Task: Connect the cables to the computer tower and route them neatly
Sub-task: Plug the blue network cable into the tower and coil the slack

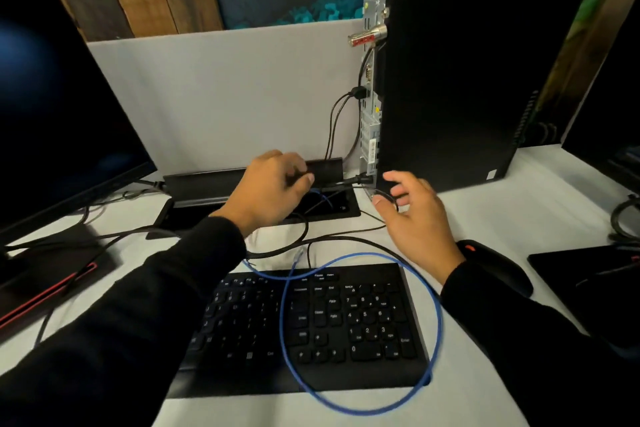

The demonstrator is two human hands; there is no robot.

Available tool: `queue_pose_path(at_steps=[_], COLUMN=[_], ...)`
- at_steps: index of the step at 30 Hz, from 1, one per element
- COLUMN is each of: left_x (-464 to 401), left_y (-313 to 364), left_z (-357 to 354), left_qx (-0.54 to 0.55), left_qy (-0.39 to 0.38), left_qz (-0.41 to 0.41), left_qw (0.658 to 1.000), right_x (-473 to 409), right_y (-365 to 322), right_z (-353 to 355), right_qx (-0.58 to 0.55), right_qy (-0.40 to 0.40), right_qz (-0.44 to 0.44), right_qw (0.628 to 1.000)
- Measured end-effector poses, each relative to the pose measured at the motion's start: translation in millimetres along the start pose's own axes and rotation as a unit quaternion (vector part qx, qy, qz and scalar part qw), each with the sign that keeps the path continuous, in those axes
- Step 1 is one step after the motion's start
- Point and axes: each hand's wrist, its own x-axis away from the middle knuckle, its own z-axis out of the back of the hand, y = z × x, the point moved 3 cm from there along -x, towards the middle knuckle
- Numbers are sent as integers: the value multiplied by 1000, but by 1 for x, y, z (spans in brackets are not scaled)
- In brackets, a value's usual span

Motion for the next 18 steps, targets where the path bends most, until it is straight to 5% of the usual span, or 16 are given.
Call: queue_pose_path(at_steps=[5, 8, 11, 15, 18], left_x=[71, 97, 115, 126, 125], left_y=[-59, -74, -81, -87, -85], left_z=[5, 8, 3, 6, 3], left_qx=[-32, 38, 47, 65, 29], left_qy=[-101, -122, -139, -74, -100], left_qz=[62, 90, 85, 65, 73], left_qw=[992, 988, 986, 993, 992], right_x=[20, 34, 48, 49, 46], right_y=[-19, -37, -41, -33, -17], right_z=[6, -4, -21, -24, -20], right_qx=[54, 136, 257, 247, 296], right_qy=[4, -127, -204, -220, -246], right_qz=[76, 151, 138, 120, 90], right_qw=[996, 971, 935, 936, 919])
